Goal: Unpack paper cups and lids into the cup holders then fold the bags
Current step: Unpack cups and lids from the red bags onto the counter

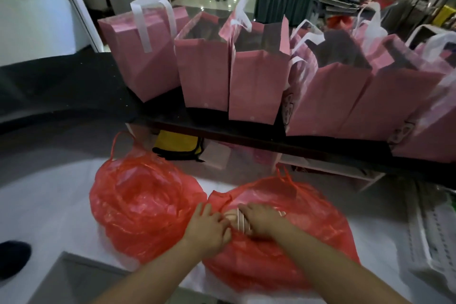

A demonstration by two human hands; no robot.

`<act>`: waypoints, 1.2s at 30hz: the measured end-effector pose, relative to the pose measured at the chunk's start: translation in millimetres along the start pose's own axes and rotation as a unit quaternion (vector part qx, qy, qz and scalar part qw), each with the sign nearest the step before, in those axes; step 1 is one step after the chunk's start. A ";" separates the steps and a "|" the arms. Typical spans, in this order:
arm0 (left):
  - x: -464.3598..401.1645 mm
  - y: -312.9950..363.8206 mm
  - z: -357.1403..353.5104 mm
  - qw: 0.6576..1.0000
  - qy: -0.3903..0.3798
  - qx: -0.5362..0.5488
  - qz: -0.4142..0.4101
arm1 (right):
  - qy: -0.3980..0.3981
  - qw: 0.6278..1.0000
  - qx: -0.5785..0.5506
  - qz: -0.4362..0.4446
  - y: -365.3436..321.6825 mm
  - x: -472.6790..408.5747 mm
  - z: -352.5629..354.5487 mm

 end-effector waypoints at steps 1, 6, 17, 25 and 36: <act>0.2 1.3 0.5 1.000 0.004 -0.005 0.003 | -0.001 1.000 -0.003 0.002 0.6 -1.7 0.0; -3.7 -6.3 0.4 0.997 0.049 -0.024 0.047 | 0.006 0.999 -0.046 0.004 9.5 -10.3 5.6; -35.5 -44.0 -3.9 0.985 -0.003 0.050 0.166 | 0.053 0.993 -0.103 -0.010 44.6 6.4 31.3; -38.4 -47.5 -22.0 0.988 -0.064 0.107 0.088 | 0.097 0.985 -0.139 -0.041 66.7 15.8 54.9; -80.8 -21.9 33.8 0.704 0.165 0.614 0.316 | 0.245 0.925 -0.291 -0.021 57.3 20.5 97.2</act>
Point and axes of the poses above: each hand's wrist, its own x-axis away from the middle knuckle, its own z-axis out of the back of the hand, y = z × x, the point moved 2 cm from there along -x, towards the middle knuckle, and after that the axes turned 15 degrees about y, right-handed, at the moved point
